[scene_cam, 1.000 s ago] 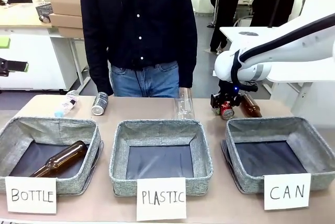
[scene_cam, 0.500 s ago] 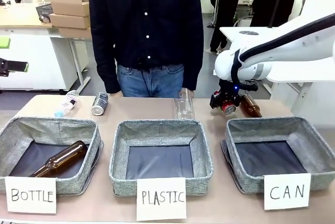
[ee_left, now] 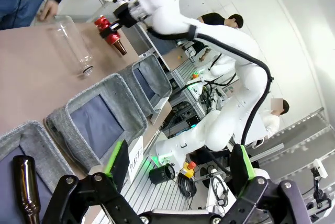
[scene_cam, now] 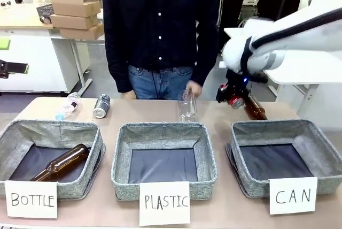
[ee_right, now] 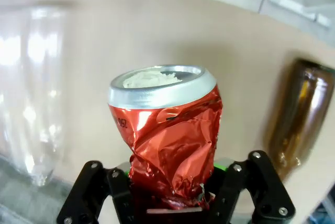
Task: Sort the can waste into the basket.
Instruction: Pick up the can waste from the table and place it in the right Fabric basket.
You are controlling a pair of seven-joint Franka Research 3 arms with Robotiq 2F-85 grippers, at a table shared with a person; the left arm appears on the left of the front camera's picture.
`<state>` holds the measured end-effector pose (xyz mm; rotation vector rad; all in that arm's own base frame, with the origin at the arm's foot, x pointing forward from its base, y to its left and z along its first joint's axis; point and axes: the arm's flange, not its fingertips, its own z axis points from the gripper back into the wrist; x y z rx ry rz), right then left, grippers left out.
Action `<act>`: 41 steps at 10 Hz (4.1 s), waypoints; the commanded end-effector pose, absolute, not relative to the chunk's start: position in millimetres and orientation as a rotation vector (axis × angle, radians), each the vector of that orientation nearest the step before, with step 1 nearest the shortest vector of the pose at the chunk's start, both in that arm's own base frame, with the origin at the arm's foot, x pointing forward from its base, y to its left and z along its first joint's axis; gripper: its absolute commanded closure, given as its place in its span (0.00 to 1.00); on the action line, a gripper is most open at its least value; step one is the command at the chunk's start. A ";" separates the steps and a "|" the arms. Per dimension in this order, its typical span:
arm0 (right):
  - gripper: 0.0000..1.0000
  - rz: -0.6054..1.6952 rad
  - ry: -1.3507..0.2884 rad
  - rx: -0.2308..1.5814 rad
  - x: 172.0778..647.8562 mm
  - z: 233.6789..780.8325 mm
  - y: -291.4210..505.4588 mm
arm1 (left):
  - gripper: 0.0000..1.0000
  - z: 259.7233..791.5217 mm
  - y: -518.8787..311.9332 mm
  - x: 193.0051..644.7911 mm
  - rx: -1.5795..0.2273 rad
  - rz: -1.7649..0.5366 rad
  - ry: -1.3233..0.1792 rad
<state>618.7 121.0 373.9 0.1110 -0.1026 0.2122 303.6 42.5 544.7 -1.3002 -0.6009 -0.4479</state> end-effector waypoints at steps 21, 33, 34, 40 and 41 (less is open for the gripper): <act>0.00 0.681 -0.046 0.318 364.9 461.7 10.3 | 0.00 545.7 42.1 304.7 -1.318 -0.465 -0.624; 0.00 0.306 -0.349 1.178 372.0 544.0 -16.6 | 0.00 545.7 42.1 304.7 -1.318 -0.465 -0.624; 0.00 0.306 -0.349 1.178 372.0 544.0 -16.6 | 0.00 545.7 42.1 304.7 -1.318 -0.465 -0.624; 0.00 0.306 -0.349 1.178 372.0 544.0 -16.6 | 0.00 545.7 42.1 304.7 -1.318 -0.465 -0.624; 0.00 0.306 -0.349 1.178 372.0 544.0 -16.6 | 0.00 545.7 42.1 304.7 -1.318 -0.465 -0.624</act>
